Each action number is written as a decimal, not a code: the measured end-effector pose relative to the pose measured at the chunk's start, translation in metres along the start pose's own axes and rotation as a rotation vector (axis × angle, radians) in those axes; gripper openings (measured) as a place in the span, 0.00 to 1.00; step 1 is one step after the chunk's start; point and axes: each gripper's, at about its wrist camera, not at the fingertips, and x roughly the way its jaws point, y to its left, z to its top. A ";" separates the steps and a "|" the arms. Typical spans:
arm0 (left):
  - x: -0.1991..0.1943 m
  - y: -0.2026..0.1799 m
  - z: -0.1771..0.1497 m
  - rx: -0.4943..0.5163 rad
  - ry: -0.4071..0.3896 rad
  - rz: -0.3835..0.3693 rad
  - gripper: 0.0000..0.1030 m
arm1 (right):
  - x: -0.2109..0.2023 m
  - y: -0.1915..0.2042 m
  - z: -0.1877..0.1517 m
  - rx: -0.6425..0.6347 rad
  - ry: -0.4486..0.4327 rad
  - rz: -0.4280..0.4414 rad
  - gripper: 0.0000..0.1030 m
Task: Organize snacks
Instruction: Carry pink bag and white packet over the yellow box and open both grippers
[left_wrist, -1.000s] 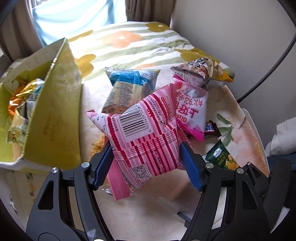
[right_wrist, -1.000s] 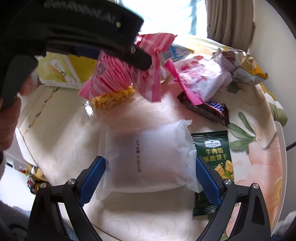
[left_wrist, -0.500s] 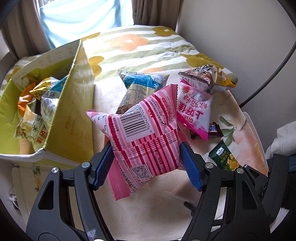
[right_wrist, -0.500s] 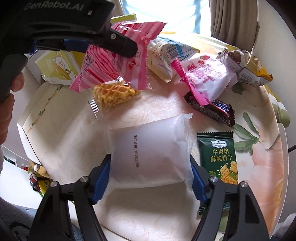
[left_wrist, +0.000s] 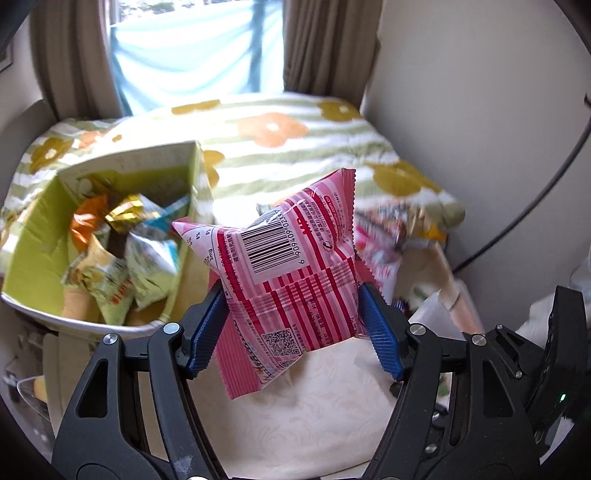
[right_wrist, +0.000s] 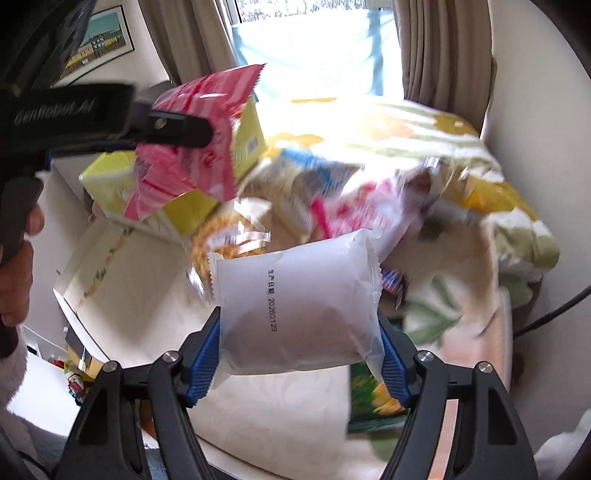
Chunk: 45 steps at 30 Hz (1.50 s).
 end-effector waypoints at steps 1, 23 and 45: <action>-0.008 0.003 0.005 -0.013 -0.018 0.004 0.65 | -0.005 0.000 0.008 -0.005 -0.009 0.002 0.68; -0.059 0.237 0.064 -0.202 -0.128 0.137 0.65 | 0.033 0.137 0.200 -0.058 -0.094 0.104 0.68; 0.017 0.318 0.017 -0.124 0.120 0.125 1.00 | 0.120 0.197 0.213 0.021 0.072 0.109 0.69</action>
